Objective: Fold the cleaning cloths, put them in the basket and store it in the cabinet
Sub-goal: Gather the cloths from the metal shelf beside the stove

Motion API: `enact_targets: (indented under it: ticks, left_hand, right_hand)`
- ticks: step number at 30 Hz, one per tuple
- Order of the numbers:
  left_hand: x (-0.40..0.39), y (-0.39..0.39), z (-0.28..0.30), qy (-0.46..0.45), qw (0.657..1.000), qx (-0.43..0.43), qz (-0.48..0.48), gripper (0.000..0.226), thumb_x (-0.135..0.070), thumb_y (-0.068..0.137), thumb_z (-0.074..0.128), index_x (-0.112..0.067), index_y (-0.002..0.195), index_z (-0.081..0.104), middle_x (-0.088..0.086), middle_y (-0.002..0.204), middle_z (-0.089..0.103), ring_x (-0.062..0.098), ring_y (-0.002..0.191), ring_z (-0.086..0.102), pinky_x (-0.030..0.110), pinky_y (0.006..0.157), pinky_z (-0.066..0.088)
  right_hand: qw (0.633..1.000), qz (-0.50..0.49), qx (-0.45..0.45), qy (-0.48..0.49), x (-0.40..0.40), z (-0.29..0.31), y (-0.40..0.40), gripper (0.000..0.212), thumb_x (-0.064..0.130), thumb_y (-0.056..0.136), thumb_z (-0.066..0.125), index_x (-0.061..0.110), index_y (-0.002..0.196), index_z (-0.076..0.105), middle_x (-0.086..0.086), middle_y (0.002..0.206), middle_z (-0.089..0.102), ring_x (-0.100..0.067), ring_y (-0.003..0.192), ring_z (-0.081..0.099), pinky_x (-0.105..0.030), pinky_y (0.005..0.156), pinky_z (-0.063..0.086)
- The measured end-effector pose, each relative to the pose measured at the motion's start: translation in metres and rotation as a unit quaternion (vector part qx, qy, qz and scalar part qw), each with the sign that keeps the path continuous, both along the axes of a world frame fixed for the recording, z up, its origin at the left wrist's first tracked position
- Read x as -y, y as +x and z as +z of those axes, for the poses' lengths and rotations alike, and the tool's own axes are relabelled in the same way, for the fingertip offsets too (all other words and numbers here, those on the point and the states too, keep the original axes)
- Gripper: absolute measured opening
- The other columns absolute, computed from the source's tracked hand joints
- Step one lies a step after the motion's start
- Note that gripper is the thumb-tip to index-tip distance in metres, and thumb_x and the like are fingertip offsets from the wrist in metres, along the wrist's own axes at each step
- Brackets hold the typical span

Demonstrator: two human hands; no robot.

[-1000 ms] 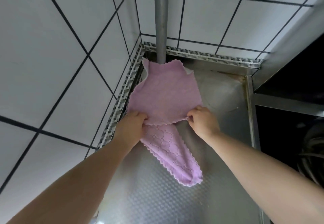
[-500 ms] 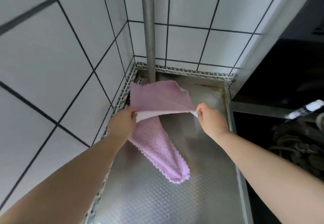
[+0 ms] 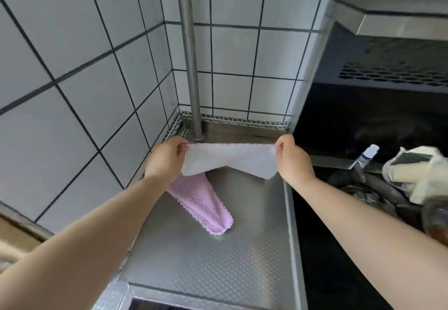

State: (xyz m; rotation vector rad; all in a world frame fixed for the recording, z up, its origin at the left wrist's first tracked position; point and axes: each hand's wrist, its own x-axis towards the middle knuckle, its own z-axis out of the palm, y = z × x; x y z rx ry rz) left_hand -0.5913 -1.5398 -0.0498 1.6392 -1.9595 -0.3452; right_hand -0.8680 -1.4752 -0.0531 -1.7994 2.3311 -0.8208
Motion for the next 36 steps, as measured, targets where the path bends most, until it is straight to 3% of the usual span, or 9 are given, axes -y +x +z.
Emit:
enact_targets:
  ticks: [4, 7, 11, 13, 17, 25, 31, 36]
  left_hand:
    - [-0.052, -0.012, 0.014, -0.010, 0.998, -0.059, 0.018, 0.021, -0.019, 0.092, 0.046, -0.016, 0.107, 0.061, 0.004, 0.097, 0.066, 0.022, 0.083, 0.055, 0.029, 0.066, 0.041]
    - [-0.090, -0.019, 0.020, -0.023, 0.991, -0.126, 0.038, 0.015, -0.024, 0.092, 0.052, -0.015, 0.102, 0.059, 0.000, 0.092, 0.061, 0.020, 0.085, 0.054, 0.028, 0.070, 0.040]
    - [-0.134, -0.021, 0.017, -0.011, 0.988, -0.150, 0.046, 0.012, -0.030, 0.092, 0.055, -0.018, 0.093, 0.056, -0.003, 0.085, 0.055, 0.016, 0.079, 0.050, 0.022, 0.056, 0.034]
    - [-0.154, -0.017, 0.007, 0.003, 0.990, -0.141, 0.030, 0.012, -0.028, 0.092, 0.055, -0.017, 0.090, 0.054, -0.004, 0.080, 0.053, 0.016, 0.075, 0.049, 0.019, 0.054, 0.032]
    - [-0.190, -0.008, -0.021, 0.054, 0.992, -0.113, 0.007, 0.014, -0.025, 0.090, 0.058, -0.012, 0.086, 0.054, -0.003, 0.072, 0.053, 0.018, 0.069, 0.049, 0.028, 0.053, 0.035]
    - [-0.227, 0.025, -0.073, 0.161, 0.986, -0.048, 0.025, 0.019, -0.031, 0.089, 0.061, -0.013, 0.092, 0.061, 0.000, 0.087, 0.061, 0.020, 0.084, 0.057, 0.026, 0.066, 0.036]
    - [-0.225, 0.037, -0.100, 0.289, 0.954, 0.066, -0.046, 0.015, -0.037, 0.091, 0.056, -0.022, 0.091, 0.058, -0.004, 0.094, 0.061, 0.015, 0.088, 0.055, 0.024, 0.070, 0.038]
    - [-0.211, 0.034, -0.117, 0.281, 0.958, 0.049, -0.021, 0.015, -0.033, 0.092, 0.055, -0.019, 0.095, 0.059, -0.002, 0.096, 0.062, 0.016, 0.085, 0.054, 0.024, 0.067, 0.037]
  right_hand:
    - [0.996, 0.005, 0.080, -0.029, -0.056, 0.019, -0.005, 0.011, 0.017, 0.100, 0.030, 0.016, 0.098, 0.040, 0.000, 0.069, 0.052, -0.022, 0.065, 0.051, -0.035, 0.055, 0.036]
    - [0.994, 0.029, 0.081, -0.068, -0.094, 0.030, -0.011, 0.014, 0.019, 0.100, 0.032, 0.014, 0.103, 0.044, -0.003, 0.077, 0.057, -0.022, 0.071, 0.055, -0.039, 0.062, 0.044]
    - [0.990, 0.057, 0.112, -0.064, -0.138, 0.029, -0.019, 0.009, 0.020, 0.099, 0.035, 0.019, 0.100, 0.045, -0.004, 0.084, 0.061, -0.020, 0.076, 0.058, -0.039, 0.066, 0.047]
    - [0.990, 0.067, 0.119, -0.042, -0.160, 0.021, -0.021, 0.009, 0.020, 0.099, 0.036, 0.019, 0.100, 0.045, -0.004, 0.085, 0.061, -0.020, 0.076, 0.057, -0.038, 0.065, 0.046]
    - [0.991, 0.073, 0.114, 0.016, -0.199, -0.010, -0.020, 0.007, 0.019, 0.098, 0.038, 0.020, 0.099, 0.044, -0.007, 0.079, 0.061, -0.024, 0.071, 0.059, -0.042, 0.062, 0.046]
    - [0.969, 0.092, 0.182, 0.142, -0.236, -0.073, 0.000, 0.006, 0.018, 0.097, 0.042, 0.021, 0.093, 0.046, -0.002, 0.079, 0.059, -0.012, 0.059, 0.048, -0.028, 0.055, 0.035]
    - [0.950, 0.111, 0.198, 0.214, -0.236, -0.099, 0.002, 0.007, 0.019, 0.097, 0.046, 0.021, 0.091, 0.048, 0.001, 0.071, 0.057, -0.010, 0.054, 0.041, -0.023, 0.051, 0.031]
    - [0.950, 0.083, 0.212, 0.214, -0.222, -0.111, -0.007, 0.007, 0.015, 0.092, 0.056, 0.019, 0.095, 0.051, -0.008, 0.080, 0.066, -0.014, 0.062, 0.051, -0.026, 0.056, 0.038]
